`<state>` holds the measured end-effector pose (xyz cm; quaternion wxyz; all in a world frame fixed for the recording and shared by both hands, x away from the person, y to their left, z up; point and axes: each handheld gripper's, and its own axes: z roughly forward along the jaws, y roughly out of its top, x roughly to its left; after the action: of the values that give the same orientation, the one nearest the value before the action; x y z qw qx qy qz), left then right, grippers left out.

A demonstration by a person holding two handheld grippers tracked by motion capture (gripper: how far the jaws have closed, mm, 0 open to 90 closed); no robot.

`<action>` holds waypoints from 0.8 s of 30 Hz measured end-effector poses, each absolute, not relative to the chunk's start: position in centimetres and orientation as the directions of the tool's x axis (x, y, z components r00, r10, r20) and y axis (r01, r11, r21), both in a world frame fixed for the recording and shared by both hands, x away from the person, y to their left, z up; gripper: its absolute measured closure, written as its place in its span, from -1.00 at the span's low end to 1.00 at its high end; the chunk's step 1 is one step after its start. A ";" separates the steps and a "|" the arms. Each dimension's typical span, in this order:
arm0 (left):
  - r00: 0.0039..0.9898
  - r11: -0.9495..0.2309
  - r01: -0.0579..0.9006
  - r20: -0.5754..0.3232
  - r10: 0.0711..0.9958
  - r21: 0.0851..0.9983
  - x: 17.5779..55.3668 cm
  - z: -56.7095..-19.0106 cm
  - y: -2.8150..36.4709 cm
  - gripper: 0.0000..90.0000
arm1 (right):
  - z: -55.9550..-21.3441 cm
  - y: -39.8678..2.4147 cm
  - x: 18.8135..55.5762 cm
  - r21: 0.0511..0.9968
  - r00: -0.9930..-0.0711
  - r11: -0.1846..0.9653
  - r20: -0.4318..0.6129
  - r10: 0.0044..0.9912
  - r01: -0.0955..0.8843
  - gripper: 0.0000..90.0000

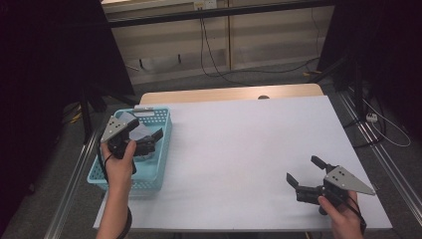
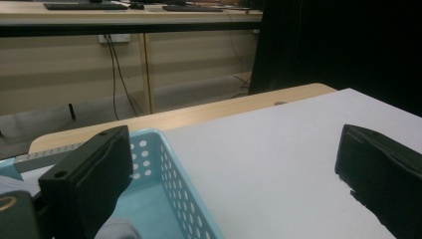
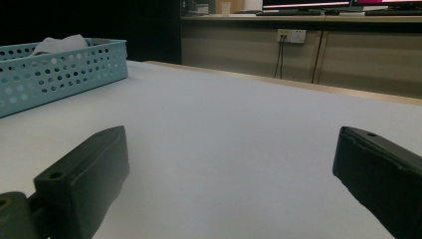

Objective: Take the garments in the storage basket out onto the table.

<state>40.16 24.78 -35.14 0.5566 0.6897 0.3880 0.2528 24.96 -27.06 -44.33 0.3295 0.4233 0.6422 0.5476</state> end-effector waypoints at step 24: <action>0.497 -0.106 0.324 -0.074 0.864 0.940 43.6 -36.7 26.2 -0.94 | -44.3 -27.2 24.9 0.983 -0.435 0.034 0.048 0.899 0.180 -0.99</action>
<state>43.62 26.24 -36.71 0.5147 0.6956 0.4270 0.2626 24.89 -27.24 -44.26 0.3250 0.4207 0.6416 0.5530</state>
